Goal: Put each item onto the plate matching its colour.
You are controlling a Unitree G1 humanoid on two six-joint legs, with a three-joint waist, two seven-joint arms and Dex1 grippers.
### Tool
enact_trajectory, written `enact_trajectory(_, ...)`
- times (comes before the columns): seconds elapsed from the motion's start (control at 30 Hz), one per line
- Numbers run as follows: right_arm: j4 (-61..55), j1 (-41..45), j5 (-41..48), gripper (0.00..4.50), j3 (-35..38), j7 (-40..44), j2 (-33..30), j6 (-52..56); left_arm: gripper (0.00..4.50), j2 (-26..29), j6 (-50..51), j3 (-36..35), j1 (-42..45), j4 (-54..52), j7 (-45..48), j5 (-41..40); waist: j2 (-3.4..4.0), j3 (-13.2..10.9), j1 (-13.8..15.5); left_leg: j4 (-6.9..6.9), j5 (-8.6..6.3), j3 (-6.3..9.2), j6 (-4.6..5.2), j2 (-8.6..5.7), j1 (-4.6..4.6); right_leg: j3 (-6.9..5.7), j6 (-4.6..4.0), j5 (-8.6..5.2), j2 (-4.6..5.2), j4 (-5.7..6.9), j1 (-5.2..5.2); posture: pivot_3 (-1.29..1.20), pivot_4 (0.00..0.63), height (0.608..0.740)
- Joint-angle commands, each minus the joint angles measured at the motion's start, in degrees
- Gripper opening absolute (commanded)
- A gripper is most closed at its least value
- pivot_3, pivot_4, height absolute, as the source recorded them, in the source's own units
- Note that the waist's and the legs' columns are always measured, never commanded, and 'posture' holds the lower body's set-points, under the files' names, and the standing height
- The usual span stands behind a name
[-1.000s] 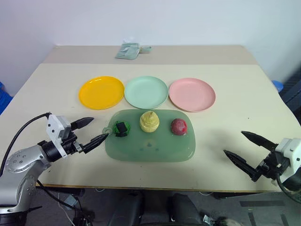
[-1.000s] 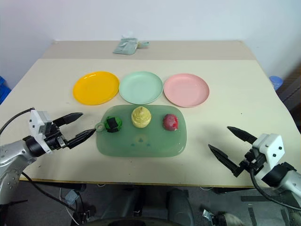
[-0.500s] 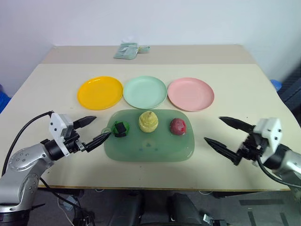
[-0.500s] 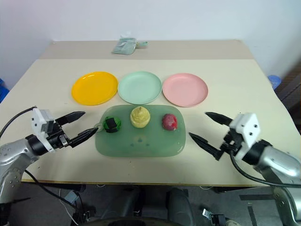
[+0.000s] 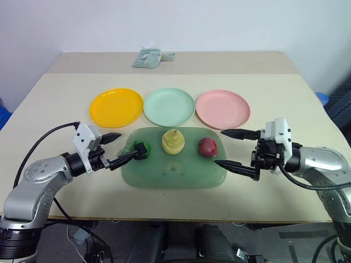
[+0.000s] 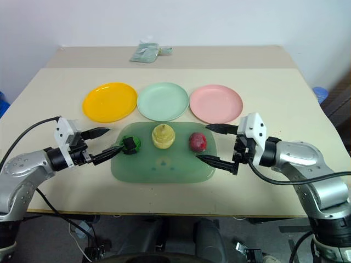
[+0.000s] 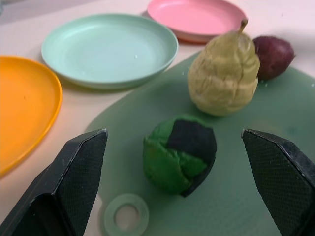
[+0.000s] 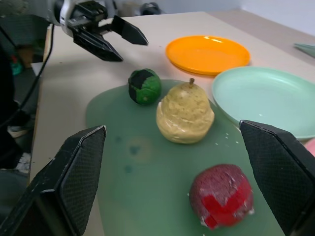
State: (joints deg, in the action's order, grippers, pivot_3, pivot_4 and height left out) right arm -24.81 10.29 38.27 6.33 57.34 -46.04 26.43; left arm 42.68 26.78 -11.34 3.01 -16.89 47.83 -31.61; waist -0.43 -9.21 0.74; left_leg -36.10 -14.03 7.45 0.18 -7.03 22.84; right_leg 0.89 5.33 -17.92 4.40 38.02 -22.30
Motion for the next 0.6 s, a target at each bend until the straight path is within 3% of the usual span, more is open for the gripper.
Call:
enact_trajectory(0.03, -0.3, 2.0, -0.7, 4.42, -1.3, 0.5, 0.6, -0.5, 4.5, 0.9, -0.5, 0.9, 1.1, 0.1, 0.6, 1.7, 0.0, 0.0, 0.0, 0.0, 0.0, 0.0, 0.0, 0.0, 0.01, 0.0, 0.0, 0.0, 0.0, 0.0, 0.0, 0.0, 0.15, 0.74)
enact_trajectory(0.4, -0.8, 3.1, -1.0, 4.42, -1.7, 0.1, 1.4, -0.2, 4.5, -3.3, -1.3, 5.9, 4.7, 3.8, -1.3, 6.5, -0.01, 0.0, 0.0, -0.03, 0.0, 0.0, 0.0, -0.01, 0.12, 0.0, 0.01, 0.01, 0.01, 0.01, -0.11, 0.0, 0.15, 0.74)
enact_trajectory(0.6, -0.2, 3.7, -1.6, 4.42, -2.2, 0.0, 2.0, -0.4, 4.5, -8.4, -2.4, 9.7, 6.1, 7.1, -4.4, 10.0, -0.01, 0.0, 0.0, -0.05, 0.0, 0.0, -0.01, -0.02, 0.14, -0.01, 0.02, 0.01, 0.01, 0.02, -0.12, 0.0, 0.15, 0.74)
